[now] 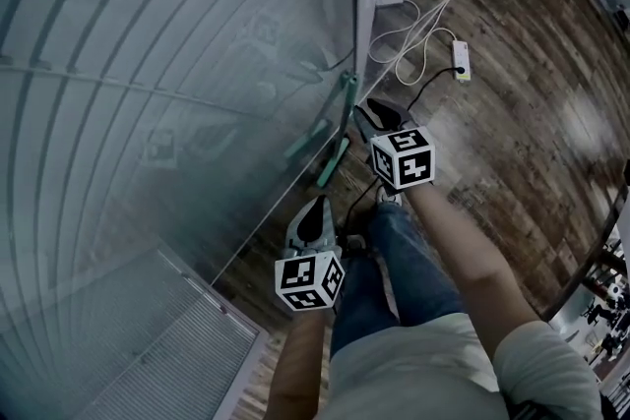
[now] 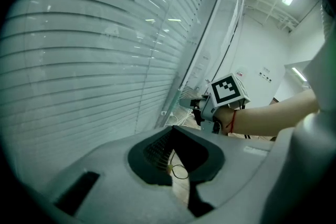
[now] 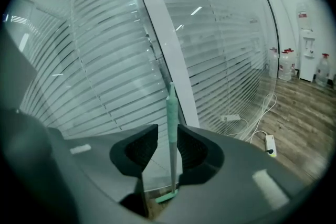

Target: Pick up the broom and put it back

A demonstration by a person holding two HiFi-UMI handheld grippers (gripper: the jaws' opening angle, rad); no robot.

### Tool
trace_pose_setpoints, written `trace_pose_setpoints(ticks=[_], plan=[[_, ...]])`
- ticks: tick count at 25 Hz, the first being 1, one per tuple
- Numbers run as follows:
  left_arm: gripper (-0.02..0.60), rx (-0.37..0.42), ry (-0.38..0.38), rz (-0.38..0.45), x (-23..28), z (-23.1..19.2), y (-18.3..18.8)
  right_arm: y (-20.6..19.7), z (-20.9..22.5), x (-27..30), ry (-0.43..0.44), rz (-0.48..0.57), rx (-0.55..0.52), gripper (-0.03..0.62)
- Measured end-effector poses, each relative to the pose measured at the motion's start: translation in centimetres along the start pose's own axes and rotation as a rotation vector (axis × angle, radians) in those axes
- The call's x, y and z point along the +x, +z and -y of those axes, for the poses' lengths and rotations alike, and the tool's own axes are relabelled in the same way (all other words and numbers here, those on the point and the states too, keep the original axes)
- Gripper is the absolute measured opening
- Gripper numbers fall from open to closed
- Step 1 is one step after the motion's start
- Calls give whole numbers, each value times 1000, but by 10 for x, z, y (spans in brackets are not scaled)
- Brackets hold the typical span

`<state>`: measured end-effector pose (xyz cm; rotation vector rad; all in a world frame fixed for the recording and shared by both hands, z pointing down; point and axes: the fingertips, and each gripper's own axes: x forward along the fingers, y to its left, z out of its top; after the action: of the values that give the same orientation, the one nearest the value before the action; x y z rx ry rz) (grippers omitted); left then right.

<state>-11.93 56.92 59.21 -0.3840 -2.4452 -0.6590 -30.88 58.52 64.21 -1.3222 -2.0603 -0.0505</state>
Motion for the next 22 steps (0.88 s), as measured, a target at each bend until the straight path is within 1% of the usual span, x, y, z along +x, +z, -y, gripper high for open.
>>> trace_pose_setpoints(ticks=[11, 22], plan=[[6, 29, -54, 5, -21, 20, 4, 13, -18, -57, -26, 62, 22, 117], [8, 85, -129, -7, -45, 41, 15, 21, -48, -116, -49, 93, 19, 115]])
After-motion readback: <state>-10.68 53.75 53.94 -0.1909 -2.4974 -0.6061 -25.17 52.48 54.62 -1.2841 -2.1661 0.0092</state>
